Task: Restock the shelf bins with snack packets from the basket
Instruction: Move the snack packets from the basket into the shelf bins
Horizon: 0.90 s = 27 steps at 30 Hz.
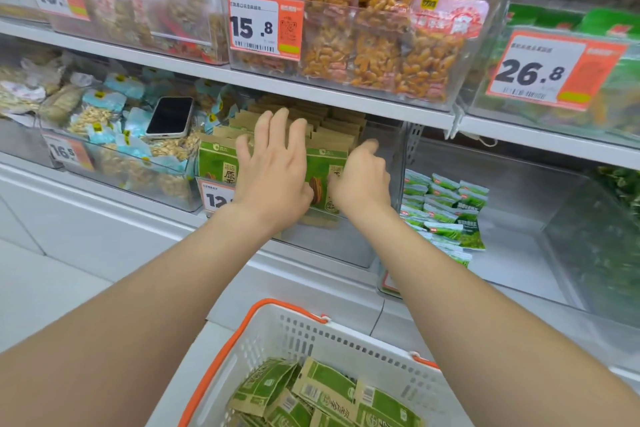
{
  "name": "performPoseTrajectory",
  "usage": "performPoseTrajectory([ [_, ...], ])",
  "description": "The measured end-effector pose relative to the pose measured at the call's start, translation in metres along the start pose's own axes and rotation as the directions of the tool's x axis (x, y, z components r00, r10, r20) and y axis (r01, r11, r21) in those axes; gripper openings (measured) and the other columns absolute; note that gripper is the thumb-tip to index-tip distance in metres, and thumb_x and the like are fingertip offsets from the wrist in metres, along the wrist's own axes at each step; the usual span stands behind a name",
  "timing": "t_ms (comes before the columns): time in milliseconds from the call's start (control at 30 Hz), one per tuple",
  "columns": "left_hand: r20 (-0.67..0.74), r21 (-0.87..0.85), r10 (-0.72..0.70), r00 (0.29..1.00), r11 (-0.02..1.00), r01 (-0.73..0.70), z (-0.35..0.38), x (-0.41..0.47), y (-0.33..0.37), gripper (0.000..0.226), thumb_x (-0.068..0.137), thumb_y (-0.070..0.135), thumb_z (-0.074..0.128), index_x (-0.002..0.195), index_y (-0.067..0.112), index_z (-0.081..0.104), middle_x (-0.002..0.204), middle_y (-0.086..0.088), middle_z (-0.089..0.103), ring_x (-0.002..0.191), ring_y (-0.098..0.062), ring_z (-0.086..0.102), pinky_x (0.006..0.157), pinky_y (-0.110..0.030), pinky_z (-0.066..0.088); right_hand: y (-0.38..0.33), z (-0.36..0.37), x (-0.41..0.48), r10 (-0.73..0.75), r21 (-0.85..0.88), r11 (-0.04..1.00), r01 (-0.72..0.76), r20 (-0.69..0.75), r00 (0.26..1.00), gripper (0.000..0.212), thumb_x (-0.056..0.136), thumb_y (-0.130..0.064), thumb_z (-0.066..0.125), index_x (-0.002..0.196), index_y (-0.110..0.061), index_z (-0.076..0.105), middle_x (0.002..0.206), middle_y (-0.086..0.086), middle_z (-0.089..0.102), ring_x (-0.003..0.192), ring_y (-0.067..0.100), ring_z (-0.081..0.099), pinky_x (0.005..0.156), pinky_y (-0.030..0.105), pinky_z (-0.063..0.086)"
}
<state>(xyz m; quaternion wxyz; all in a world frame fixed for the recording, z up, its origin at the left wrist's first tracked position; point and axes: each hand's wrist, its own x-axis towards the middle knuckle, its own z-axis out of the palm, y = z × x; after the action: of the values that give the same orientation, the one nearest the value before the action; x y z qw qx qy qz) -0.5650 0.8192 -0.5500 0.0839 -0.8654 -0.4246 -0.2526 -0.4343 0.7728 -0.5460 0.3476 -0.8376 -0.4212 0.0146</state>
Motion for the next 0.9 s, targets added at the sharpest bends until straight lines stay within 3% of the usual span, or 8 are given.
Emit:
performPoseTrajectory([
  [167,-0.112,-0.054,0.052,0.992,0.997,-0.059,-0.022,-0.013,0.008,0.033,0.075,0.016,0.069,0.104,0.016,0.053,0.109,-0.007,0.052,0.1,-0.034,0.048,0.078,-0.047,0.045,0.008,-0.02,-0.032,-0.381,-0.181,0.916,0.359,-0.102,0.919,0.032,0.092,-0.01,0.061,0.12,-0.007,0.046,0.118,0.016,0.053,0.106,0.042,0.058,0.079,0.044,0.042],
  [267,0.223,-0.185,0.072,0.972,0.982,-0.03,-0.018,-0.028,0.005,0.013,0.081,0.023,0.066,0.091,0.024,0.058,0.091,-0.002,0.064,0.088,-0.033,0.062,0.074,-0.045,0.056,0.025,-0.03,-0.066,-0.567,-0.1,0.824,0.558,-0.127,0.814,0.021,0.085,-0.013,0.052,0.105,-0.013,0.057,0.099,0.011,0.061,0.087,0.038,0.061,0.071,0.044,0.047],
  [333,0.501,-0.147,0.174,0.848,0.982,-0.115,-0.012,-0.044,0.007,0.015,0.081,0.038,0.065,0.092,0.029,0.059,0.088,0.001,0.063,0.088,-0.031,0.066,0.075,-0.042,0.058,0.036,-0.03,-0.087,-0.599,-0.129,0.795,0.593,-0.011,0.8,0.021,0.081,-0.024,0.045,0.091,-0.014,0.061,0.084,0.009,0.065,0.077,0.038,0.062,0.063,0.043,0.05],
  [433,0.804,-0.126,0.251,0.539,0.958,-0.257,0.003,-0.075,0.017,0.023,0.094,0.043,0.064,0.108,0.025,0.064,0.084,0.01,0.054,0.095,-0.025,0.063,0.076,-0.032,0.048,0.045,-0.026,-0.103,-0.437,-0.256,0.79,0.558,0.403,0.804,0.022,0.086,-0.029,0.051,0.083,-0.01,0.061,0.073,0.013,0.054,0.071,0.038,0.056,0.056,0.035,0.046],
  [500,0.904,-0.093,0.212,0.372,0.945,-0.314,0.016,-0.093,0.026,0.037,0.099,0.045,0.06,0.125,0.019,0.065,0.101,0.002,0.063,0.101,-0.025,0.062,0.079,-0.034,0.047,0.056,-0.019,-0.111,-0.286,-0.281,0.767,0.578,0.656,0.699,0.021,0.089,-0.021,0.058,0.074,-0.009,0.05,0.071,0.006,0.04,0.062,0.03,0.05,0.052,0.031,0.04],
  [567,0.948,-0.055,0.169,0.269,0.921,-0.385,0.03,-0.111,0.033,0.043,0.102,0.046,0.057,0.134,0.019,0.063,0.125,-0.004,0.064,0.11,-0.027,0.062,0.084,-0.036,0.049,0.079,-0.005,-0.119,-0.115,-0.289,0.758,0.584,0.823,0.556,0.027,0.088,-0.009,0.057,0.063,-0.009,0.048,0.064,0.006,0.047,0.057,0.029,0.063,0.056,0.036,0.057],
  [733,0.952,-0.105,0.228,0.205,0.87,-0.481,0.059,-0.139,0.036,0.026,0.103,0.038,0.051,0.114,0.017,0.061,0.114,-0.003,0.062,0.092,-0.026,0.051,0.078,-0.038,0.045,0.142,0.052,-0.15,0.111,-0.339,0.572,0.747,0.934,0.339,0.01,0.094,-0.005,0.055,0.086,-0.009,0.058,0.088,0.007,0.06,0.074,0.022,0.058,0.063,0.032,0.051],
  [900,0.941,-0.107,0.255,0.221,0.847,-0.521,0.063,-0.148,0.037,0.021,0.104,0.024,0.047,0.109,0.014,0.065,0.103,-0.004,0.065,0.088,-0.025,0.062,0.074,-0.039,0.051,0.202,0.095,-0.18,0.147,-0.388,0.549,0.74,0.917,0.372,0.038,0.096,-0.005,0.06,0.134,-0.011,0.054,0.122,0.008,0.063,0.105,0.028,0.066,0.079,0.039,0.058],
])
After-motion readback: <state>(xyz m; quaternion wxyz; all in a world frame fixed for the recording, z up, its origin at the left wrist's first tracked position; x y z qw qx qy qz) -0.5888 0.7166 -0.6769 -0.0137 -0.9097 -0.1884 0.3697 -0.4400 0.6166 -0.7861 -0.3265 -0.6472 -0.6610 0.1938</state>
